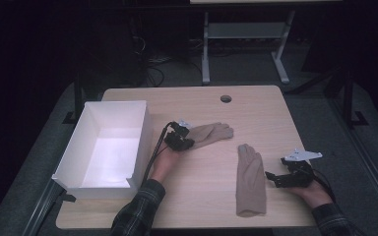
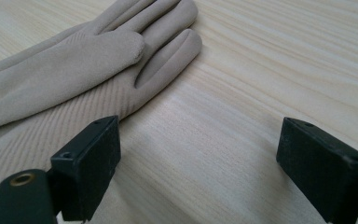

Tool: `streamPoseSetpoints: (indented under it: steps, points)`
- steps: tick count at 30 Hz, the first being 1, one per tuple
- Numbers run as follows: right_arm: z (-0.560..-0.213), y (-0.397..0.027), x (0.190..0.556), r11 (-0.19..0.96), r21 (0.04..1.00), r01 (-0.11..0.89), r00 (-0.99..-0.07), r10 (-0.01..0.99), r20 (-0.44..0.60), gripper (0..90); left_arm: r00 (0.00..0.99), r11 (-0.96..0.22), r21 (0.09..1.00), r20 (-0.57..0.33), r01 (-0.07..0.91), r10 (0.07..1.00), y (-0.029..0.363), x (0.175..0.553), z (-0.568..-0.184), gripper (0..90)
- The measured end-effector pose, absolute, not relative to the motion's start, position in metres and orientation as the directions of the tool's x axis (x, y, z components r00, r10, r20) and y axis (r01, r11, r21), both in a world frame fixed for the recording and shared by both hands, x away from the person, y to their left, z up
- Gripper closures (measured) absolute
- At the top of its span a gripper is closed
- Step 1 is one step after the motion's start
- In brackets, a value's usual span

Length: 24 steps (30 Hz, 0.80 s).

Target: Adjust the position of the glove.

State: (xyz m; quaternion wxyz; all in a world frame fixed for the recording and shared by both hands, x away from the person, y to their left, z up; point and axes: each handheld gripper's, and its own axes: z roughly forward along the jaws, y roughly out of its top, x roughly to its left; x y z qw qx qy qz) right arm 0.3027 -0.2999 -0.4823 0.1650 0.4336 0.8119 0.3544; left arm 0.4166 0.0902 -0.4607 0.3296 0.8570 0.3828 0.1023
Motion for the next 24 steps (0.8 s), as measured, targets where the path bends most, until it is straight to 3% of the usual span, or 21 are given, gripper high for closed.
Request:
streamPoseSetpoints:
  steps: [24]
  points:
    - [-0.482,-0.300,0.303,0.379,0.722,0.580,-0.575,0.817,0.033,12.9,0.774,-0.556,0.627,-0.124,0.546,0.621,0.089,0.356,-0.460,89.8]
